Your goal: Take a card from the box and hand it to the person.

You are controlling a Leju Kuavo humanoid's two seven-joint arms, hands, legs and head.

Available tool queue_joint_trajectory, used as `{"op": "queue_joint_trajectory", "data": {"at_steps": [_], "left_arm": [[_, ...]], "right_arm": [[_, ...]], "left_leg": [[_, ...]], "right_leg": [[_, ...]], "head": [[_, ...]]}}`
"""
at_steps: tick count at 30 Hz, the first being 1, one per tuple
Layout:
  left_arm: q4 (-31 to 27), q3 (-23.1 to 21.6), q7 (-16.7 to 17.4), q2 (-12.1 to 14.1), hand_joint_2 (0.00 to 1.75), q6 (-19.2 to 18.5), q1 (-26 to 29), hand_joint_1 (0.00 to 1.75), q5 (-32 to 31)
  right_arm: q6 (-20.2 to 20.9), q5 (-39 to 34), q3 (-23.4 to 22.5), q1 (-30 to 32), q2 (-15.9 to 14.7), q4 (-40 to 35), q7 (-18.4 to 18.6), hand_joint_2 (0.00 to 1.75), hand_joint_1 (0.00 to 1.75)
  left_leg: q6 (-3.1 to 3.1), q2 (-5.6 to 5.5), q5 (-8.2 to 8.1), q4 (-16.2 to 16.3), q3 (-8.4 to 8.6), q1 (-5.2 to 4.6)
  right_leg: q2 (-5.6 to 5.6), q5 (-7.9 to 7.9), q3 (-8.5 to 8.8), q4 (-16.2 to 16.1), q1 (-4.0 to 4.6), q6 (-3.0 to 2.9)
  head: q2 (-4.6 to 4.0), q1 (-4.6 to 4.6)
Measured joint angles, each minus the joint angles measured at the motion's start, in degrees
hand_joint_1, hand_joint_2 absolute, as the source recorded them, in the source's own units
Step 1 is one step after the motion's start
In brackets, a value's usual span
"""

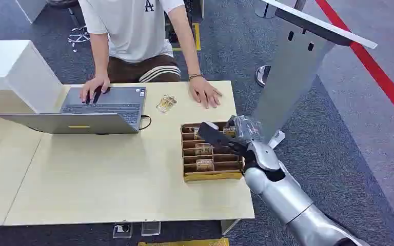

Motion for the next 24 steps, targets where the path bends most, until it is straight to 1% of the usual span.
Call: {"op": "queue_joint_trajectory", "data": {"at_steps": [5, 6, 13, 24], "left_arm": [[0.0, 0.0, 0.0, 0.0, 0.0, 0.0, 0.0, 0.0, 0.0], [0.0, 0.0, 0.0, 0.0, 0.0, 0.0, 0.0, 0.0, 0.0], [0.0, 0.0, 0.0, 0.0, 0.0, 0.0, 0.0, 0.0, 0.0], [0.0, 0.0, 0.0, 0.0, 0.0, 0.0, 0.0, 0.0, 0.0]], "right_arm": [[0.0, 0.0, 0.0, 0.0, 0.0, -0.1, 0.0, 1.75, 0.79], [0.0, 0.0, 0.0, 0.0, 0.0, -0.1, 0.0, 1.75, 0.82], [0.0, 0.0, 0.0, 0.0, -0.1, -0.2, 0.0, 1.75, 0.84], [0.0, 0.0, 0.0, 0.1, -0.1, -0.3, 0.0, 1.75, 0.84]], "left_leg": [[0.0, 0.0, 0.0, 0.0, 0.0, 0.0], [0.0, 0.0, 0.0, 0.0, 0.0, 0.0], [0.0, 0.0, 0.0, 0.0, 0.0, 0.0], [0.0, 0.0, 0.0, 0.0, 0.0, 0.0]], "right_leg": [[0.0, 0.0, 0.0, 0.0, 0.0, 0.0], [0.0, 0.0, 0.0, 0.0, 0.0, 0.0], [0.0, 0.0, 0.0, 0.0, 0.0, 0.0], [0.0, 0.0, 0.0, 0.0, 0.0, 0.0]], "head": [[0.0, 0.0], [0.0, 0.0], [0.0, 0.0], [0.0, 0.02]]}}
